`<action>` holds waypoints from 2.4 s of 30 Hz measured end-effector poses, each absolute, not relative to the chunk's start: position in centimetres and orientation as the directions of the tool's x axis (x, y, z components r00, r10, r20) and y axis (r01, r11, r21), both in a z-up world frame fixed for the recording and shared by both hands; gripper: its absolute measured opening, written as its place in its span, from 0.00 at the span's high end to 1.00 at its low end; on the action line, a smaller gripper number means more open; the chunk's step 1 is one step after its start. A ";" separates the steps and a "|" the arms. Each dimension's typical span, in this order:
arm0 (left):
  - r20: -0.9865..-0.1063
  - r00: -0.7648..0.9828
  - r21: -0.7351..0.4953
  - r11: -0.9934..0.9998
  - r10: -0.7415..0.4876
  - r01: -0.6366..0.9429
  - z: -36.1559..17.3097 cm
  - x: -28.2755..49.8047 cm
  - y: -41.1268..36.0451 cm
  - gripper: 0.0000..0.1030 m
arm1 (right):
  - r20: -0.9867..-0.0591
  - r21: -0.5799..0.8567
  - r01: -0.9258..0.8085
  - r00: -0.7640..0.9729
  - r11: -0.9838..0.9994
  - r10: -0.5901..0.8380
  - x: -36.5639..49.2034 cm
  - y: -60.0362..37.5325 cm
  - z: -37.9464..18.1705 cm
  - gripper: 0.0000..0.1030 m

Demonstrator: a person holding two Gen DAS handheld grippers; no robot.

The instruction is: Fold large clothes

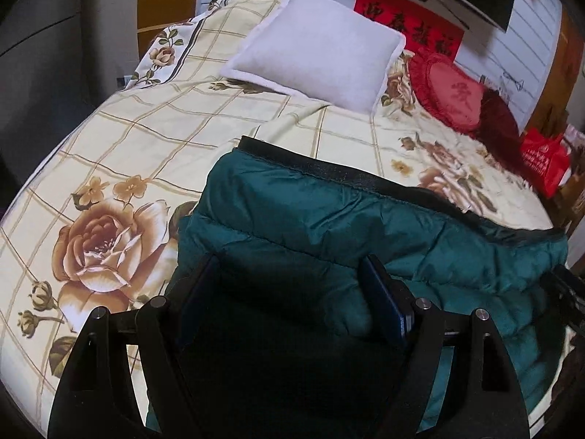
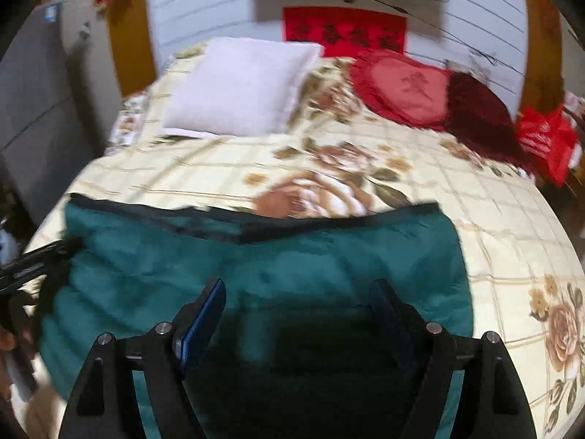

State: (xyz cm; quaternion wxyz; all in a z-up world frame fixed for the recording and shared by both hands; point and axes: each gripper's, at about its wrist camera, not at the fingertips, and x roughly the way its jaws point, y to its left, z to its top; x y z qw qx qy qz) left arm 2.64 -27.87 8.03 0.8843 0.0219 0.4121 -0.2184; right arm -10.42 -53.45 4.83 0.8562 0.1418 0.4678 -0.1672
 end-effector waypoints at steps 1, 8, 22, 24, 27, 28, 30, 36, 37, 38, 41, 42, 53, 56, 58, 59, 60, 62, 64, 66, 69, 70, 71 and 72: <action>-0.740 0.569 -0.122 0.904 -0.359 0.410 7.9 2.7 -28.1 0.23 | -0.855 0.096 0.440 0.496 0.893 -0.152 -10.4 -54.0 3.8 0.23; -0.745 0.574 -0.088 0.903 -0.339 0.420 7.1 3.1 -28.8 0.21 | -0.878 0.102 0.462 0.457 0.881 -0.139 -9.1 -54.8 0.2 0.21; -0.742 0.576 -0.089 0.902 -0.342 0.421 6.6 2.9 -28.9 0.18 | -0.847 0.168 0.439 0.522 0.883 -0.099 -12.5 -54.0 3.3 0.21; -0.741 0.577 -0.090 0.902 -0.344 0.423 6.5 2.9 -29.0 0.17 | -0.854 0.157 0.443 0.510 0.883 -0.104 -12.3 -54.0 2.1 0.21; -0.737 0.584 -0.086 0.904 -0.341 0.420 6.3 2.8 -29.0 0.16 | -0.854 0.164 0.456 0.510 0.875 -0.105 -12.1 -54.1 0.9 0.17; -0.732 0.592 -0.080 0.905 -0.338 0.417 6.3 2.7 -29.1 0.16 | -0.854 0.164 0.459 0.510 0.873 -0.108 -12.0 -54.1 0.6 0.16; -0.728 0.601 -0.070 0.907 -0.331 0.415 6.2 2.6 -29.2 0.16 | -0.857 0.154 0.457 0.503 0.876 -0.112 -11.8 -54.1 0.4 0.15; -0.724 0.609 -0.060 0.910 -0.323 0.411 6.1 2.5 -29.3 0.16 | -0.841 0.181 0.458 0.531 0.870 -0.104 -13.1 -53.9 2.5 0.15; -0.724 0.610 -0.060 0.910 -0.322 0.410 6.2 2.4 -29.2 0.16 | -0.828 0.207 0.460 0.552 0.864 -0.096 -13.9 -53.9 3.4 0.15; -0.725 0.610 -0.061 0.912 -0.320 0.406 6.3 2.3 -29.1 0.16 | -0.822 0.219 0.461 0.562 0.860 -0.092 -14.3 -53.9 3.8 0.15; -0.722 0.612 -0.079 0.917 -0.324 0.392 7.0 1.7 -28.4 0.16 | -0.807 0.248 0.450 0.586 0.858 -0.073 -16.1 -53.6 5.3 0.15; -0.717 0.614 -0.089 0.916 -0.331 0.391 7.4 1.4 -28.1 0.16 | -0.810 0.244 0.444 0.582 0.862 -0.070 -16.6 -53.4 5.6 0.15; -0.677 0.641 -0.064 0.897 -0.361 0.438 10.4 -3.6 -25.4 0.16 | -0.815 0.202 0.416 0.573 0.887 -0.083 -20.3 -50.1 7.2 0.15; -0.672 0.639 -0.072 0.892 -0.375 0.447 10.8 -4.9 -24.5 0.16 | -0.821 0.194 0.412 0.565 0.890 -0.082 -20.7 -49.5 7.3 0.15; -0.671 0.635 -0.082 0.889 -0.383 0.450 11.0 -5.5 -24.0 0.16 | -0.823 0.203 0.412 0.563 0.888 -0.073 -21.1 -49.1 7.5 0.13; -0.670 0.634 -0.086 0.889 -0.386 0.450 11.1 -6.0 -23.6 0.16 | -0.824 0.207 0.412 0.562 0.887 -0.069 -21.2 -49.0 7.6 0.13; -0.667 0.637 -0.086 0.890 -0.385 0.449 11.2 -6.4 -23.4 0.16 | -0.824 0.211 0.411 0.562 0.887 -0.065 -21.4 -48.9 7.8 0.13; -0.663 0.643 -0.079 0.889 -0.384 0.450 11.2 -6.9 -22.9 0.16 | -0.824 0.210 0.410 0.563 0.888 -0.064 -21.7 -48.6 8.1 0.12; -0.666 0.642 -0.072 0.889 -0.380 0.452 11.1 -7.3 -22.6 0.16 | -0.828 0.199 0.409 0.557 0.890 -0.071 -21.9 -48.5 8.3 0.11; -0.674 0.635 -0.073 0.890 -0.377 0.451 10.9 -7.5 -22.3 0.16 | -0.830 0.197 0.414 0.553 0.888 -0.074 -22.1 -48.6 8.4 0.10; -0.683 0.628 -0.086 0.894 -0.374 0.440 10.6 -7.3 -21.6 0.16 | -0.836 0.200 0.428 0.544 0.881 -0.074 -22.3 -49.0 8.4 0.09; -0.684 0.626 -0.091 0.895 -0.374 0.436 10.5 -7.3 -21.5 0.16 | -0.838 0.200 0.431 0.540 0.880 -0.074 -22.4 -49.1 8.4 0.09; -0.688 0.622 -0.098 0.897 -0.374 0.431 10.4 -7.1 -21.3 0.16 | -0.840 0.200 0.433 0.538 0.879 -0.074 -22.3 -49.2 8.4 0.09; -0.690 0.620 -0.102 0.898 -0.373 0.427 10.3 -7.0 -21.1 0.16 | -0.841 0.195 0.433 0.535 0.880 -0.077 -22.3 -49.3 8.3 0.08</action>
